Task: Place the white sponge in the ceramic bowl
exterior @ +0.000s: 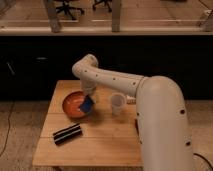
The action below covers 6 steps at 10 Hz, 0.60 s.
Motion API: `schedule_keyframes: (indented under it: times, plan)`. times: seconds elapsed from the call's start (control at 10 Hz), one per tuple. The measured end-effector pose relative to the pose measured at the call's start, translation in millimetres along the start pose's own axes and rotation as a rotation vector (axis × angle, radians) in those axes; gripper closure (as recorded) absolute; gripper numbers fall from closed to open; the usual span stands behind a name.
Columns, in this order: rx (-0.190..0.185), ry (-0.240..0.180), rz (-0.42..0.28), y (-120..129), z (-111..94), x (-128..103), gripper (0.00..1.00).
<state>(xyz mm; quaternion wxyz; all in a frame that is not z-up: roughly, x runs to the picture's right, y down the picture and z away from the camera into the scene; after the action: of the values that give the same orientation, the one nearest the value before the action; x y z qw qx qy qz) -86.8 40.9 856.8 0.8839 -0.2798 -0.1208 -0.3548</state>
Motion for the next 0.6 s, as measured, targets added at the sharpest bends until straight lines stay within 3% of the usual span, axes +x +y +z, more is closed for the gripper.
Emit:
schedule_keyframes:
  times: [0.6]
  plan:
    - [0.002,0.011,-0.023,-8.1,-2.2,4.1,1.0]
